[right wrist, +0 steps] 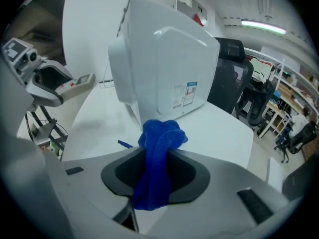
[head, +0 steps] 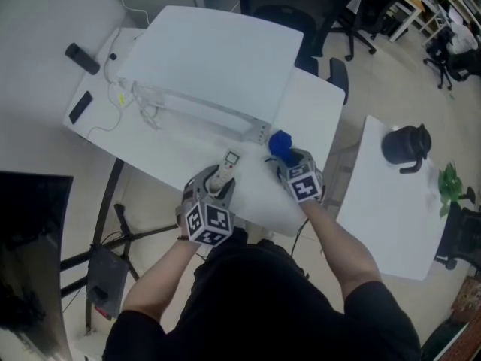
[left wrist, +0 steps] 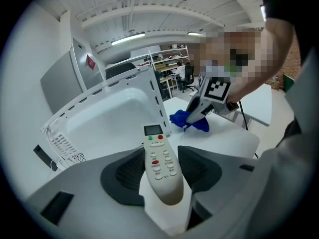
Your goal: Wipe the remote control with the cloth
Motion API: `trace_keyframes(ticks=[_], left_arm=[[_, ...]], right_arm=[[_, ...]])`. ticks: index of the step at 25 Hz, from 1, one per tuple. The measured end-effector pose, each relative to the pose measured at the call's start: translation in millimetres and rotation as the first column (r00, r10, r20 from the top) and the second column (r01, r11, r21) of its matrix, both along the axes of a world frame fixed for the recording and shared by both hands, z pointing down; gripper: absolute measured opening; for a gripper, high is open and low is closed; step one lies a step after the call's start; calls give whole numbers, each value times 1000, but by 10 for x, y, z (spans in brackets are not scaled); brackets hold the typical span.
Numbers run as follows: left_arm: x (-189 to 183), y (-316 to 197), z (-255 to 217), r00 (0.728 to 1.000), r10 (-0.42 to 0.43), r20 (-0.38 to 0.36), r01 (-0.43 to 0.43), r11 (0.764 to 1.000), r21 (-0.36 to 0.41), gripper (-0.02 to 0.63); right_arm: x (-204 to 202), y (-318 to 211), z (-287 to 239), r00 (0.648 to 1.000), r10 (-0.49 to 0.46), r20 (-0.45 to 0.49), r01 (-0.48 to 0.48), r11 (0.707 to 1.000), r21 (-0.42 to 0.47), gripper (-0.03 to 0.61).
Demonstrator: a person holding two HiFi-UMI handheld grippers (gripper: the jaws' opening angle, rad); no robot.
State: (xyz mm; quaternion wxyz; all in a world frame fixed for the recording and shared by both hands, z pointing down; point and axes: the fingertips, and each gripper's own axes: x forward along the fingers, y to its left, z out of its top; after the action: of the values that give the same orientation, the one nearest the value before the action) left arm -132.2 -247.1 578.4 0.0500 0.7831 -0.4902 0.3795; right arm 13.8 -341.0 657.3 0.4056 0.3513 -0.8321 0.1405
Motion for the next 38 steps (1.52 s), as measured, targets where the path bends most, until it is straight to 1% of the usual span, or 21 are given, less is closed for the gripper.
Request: trace_keyframes(ticks=[3, 6, 9, 12, 15, 17, 19, 22, 24, 26, 31, 33, 35, 36, 37, 38], left_arm=[[87, 20, -59, 1000, 15, 9, -15, 1000, 13, 218], [234, 60, -125, 999, 32, 32, -33, 999, 33, 218], [412, 150, -192, 997, 51, 58, -54, 997, 50, 218], [578, 246, -293, 994, 65, 89, -72, 995, 68, 218], [719, 350, -414, 989, 78, 129, -91, 991, 95, 218], [792, 420, -502, 983, 87, 160, -106, 987, 117, 218], [838, 492, -588, 974, 104, 201, -133, 981, 140, 218], [853, 626, -688, 952, 145, 268, -195, 966, 171, 218], [832, 735, -730, 938, 183, 295, -245, 950, 191, 216], [788, 834, -768, 926, 219, 306, -290, 934, 210, 216], [585, 1116, -876, 918, 284, 277, -351, 908, 229, 215], [498, 1195, -904, 914, 305, 269, -369, 901, 230, 215], [415, 1261, -918, 914, 318, 252, -376, 897, 231, 213], [375, 1289, -924, 914, 323, 244, -378, 896, 231, 215], [340, 1307, -933, 915, 325, 240, -380, 896, 232, 214], [314, 1317, -948, 915, 326, 238, -380, 895, 234, 214]], right_arm=[[0, 186, -467, 994, -22, 108, 15, 998, 65, 137], [-47, 455, -990, 975, -95, 201, 70, 989, 131, 137], [-143, 767, -1455, 939, -200, 279, 150, 970, 189, 137], [-286, 1076, -1782, 891, -325, 318, 262, 939, 223, 137], [-434, 1405, -1922, 836, -443, 323, 389, 895, 220, 137], [-524, 1603, -1938, 805, -502, 316, 460, 865, 201, 137], [-605, 1760, -1921, 783, -540, 308, 514, 841, 169, 137], [-690, 1931, -1896, 768, -569, 295, 564, 818, 108, 137], [-736, 2004, -1904, 770, -575, 277, 576, 813, 84, 137], [-785, 2036, -1910, 788, -563, 250, 562, 823, 85, 135], [-873, 2058, -1933, 868, -450, 211, 431, 892, 133, 130], [-893, 2037, -1949, 903, -391, 181, 363, 917, 169, 130], [-871, 2002, -1994, 933, -322, 158, 287, 935, 210, 130], [-871, 2014, -2046, 940, -302, 162, 262, 938, 227, 130], [-900, 2065, -2112, 938, -303, 171, 258, 936, 240, 130], [-961, 2155, -2171, 928, -326, 180, 279, 928, 246, 130]])
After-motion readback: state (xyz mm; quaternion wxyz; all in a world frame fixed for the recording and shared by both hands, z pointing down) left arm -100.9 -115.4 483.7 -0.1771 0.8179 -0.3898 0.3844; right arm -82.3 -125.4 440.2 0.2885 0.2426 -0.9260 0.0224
